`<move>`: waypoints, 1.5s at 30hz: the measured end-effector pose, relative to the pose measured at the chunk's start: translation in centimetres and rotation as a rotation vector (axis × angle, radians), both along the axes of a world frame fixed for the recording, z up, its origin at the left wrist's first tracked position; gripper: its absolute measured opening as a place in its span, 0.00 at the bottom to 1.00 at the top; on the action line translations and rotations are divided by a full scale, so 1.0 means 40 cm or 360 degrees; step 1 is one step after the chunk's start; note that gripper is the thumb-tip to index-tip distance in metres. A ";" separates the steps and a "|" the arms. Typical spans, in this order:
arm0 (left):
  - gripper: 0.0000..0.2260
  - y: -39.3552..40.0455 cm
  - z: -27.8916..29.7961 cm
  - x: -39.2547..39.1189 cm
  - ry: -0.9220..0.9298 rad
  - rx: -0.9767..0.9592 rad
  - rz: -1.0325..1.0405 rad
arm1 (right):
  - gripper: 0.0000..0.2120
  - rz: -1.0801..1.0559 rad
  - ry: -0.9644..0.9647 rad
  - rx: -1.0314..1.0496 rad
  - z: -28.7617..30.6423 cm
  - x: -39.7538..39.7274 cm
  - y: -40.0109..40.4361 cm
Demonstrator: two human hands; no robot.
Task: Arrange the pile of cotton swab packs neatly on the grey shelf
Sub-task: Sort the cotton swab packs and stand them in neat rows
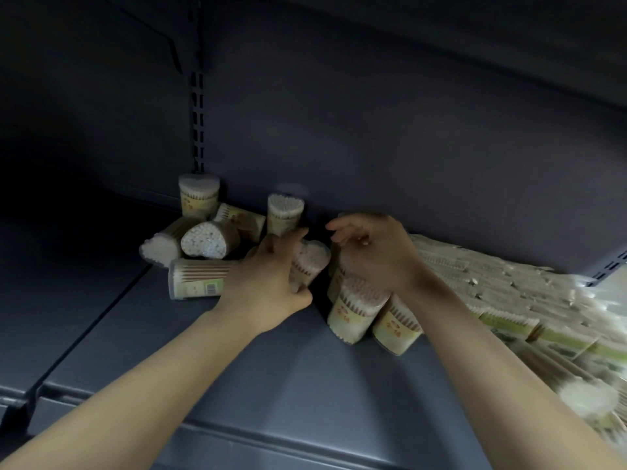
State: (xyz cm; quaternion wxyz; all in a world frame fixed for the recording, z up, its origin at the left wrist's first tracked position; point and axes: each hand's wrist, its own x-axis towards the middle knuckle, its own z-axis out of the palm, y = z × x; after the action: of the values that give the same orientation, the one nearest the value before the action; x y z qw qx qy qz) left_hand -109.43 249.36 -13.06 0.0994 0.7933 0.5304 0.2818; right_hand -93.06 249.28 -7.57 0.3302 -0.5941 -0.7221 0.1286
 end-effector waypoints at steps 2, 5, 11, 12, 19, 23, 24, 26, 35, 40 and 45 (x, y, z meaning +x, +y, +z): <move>0.33 0.000 -0.008 0.001 0.0048 0.0125 0.0036 | 0.18 -0.0041 -0.0018 0.0032 0.005 0.005 -0.001; 0.31 0.000 -0.011 -0.005 0.0088 0.0192 0.0089 | 0.16 -0.0078 -0.0025 0.0062 0.013 0.013 -0.005; 0.31 0.013 -0.033 -0.013 0.0123 0.0385 0.0107 | 0.16 -0.0244 -0.0156 0.0109 0.015 0.030 0.000; 0.29 0.013 -0.030 -0.009 0.0109 0.0411 0.0094 | 0.16 -0.0272 -0.0179 0.0102 0.014 0.035 0.004; 0.21 0.029 -0.029 0.007 0.0074 0.0684 0.0000 | 0.17 -0.0362 -0.0371 0.0009 -0.001 0.052 0.036; 0.23 0.048 -0.026 0.008 0.0059 0.0612 -0.0081 | 0.19 -0.0341 -0.0476 -0.0048 -0.015 0.046 0.056; 0.23 0.054 -0.026 0.011 0.0065 0.0605 -0.0095 | 0.20 -0.0331 -0.0511 -0.0077 -0.018 0.044 0.059; 0.24 0.068 -0.023 0.019 0.0099 0.0614 -0.0105 | 0.21 -0.0322 -0.0584 -0.0112 -0.025 0.045 0.062; 0.23 0.129 -0.008 0.078 0.0345 0.0470 -0.0024 | 0.20 -0.0327 -0.0672 -0.0155 -0.033 0.046 0.063; 0.20 0.159 -0.022 0.093 0.0314 0.0580 -0.0051 | 0.19 -0.0350 -0.0685 -0.0183 -0.028 0.044 0.065; 0.21 0.191 -0.026 0.102 0.0227 0.0674 -0.0172 | 0.17 -0.0365 -0.0678 -0.0157 -0.028 0.044 0.071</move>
State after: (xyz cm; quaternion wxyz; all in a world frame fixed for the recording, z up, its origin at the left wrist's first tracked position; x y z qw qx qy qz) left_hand -105.34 256.98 -14.11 -0.0922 0.8416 0.4219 0.3244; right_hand -91.28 252.11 -8.70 0.1536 -0.7014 -0.6961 -0.0028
